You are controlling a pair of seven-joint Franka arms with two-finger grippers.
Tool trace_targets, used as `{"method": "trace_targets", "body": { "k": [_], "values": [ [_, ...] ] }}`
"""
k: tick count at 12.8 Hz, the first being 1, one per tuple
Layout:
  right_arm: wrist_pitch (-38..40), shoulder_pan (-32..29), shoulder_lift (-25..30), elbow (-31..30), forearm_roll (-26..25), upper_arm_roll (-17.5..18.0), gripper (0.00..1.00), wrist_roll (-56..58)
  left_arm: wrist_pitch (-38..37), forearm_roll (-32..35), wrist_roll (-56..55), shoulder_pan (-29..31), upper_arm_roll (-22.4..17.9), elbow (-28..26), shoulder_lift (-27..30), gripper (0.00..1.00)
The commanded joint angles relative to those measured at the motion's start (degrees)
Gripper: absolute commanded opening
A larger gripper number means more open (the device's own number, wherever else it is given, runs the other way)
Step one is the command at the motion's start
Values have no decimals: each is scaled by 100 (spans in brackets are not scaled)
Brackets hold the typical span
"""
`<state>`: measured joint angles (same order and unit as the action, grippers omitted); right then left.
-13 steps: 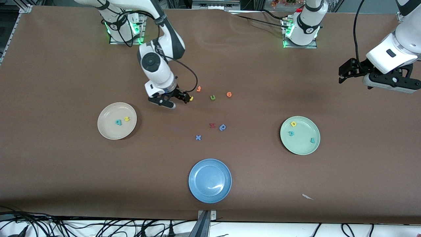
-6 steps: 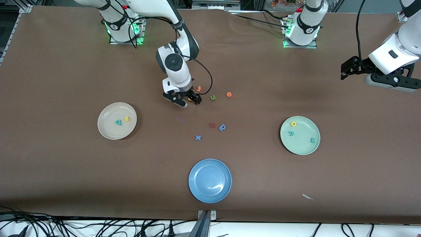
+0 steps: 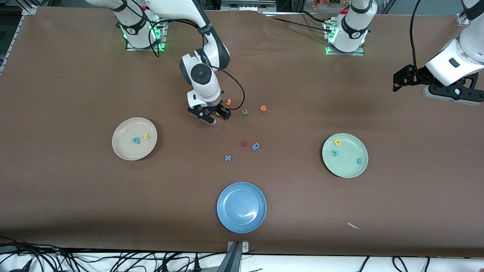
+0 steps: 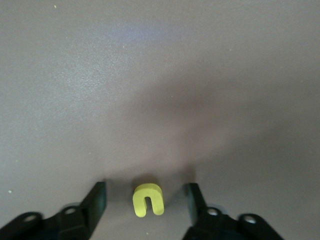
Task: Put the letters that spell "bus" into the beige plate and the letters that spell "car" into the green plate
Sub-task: 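Lower the right gripper and grasp the yellow u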
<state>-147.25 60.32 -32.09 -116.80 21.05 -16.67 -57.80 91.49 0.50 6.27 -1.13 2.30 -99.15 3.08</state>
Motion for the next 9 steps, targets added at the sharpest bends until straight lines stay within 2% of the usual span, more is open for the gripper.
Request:
{"method": "trace_targets", "body": {
  "k": [1,9],
  "values": [
    [109,50,-35,87,-13,-21,65,-82,-70,21,-47,16,16,36,43,100],
    [109,68,-35,87,-13,-12,30,-74,-79,21,-12,34,7,124,-18,100]
  ]
}}
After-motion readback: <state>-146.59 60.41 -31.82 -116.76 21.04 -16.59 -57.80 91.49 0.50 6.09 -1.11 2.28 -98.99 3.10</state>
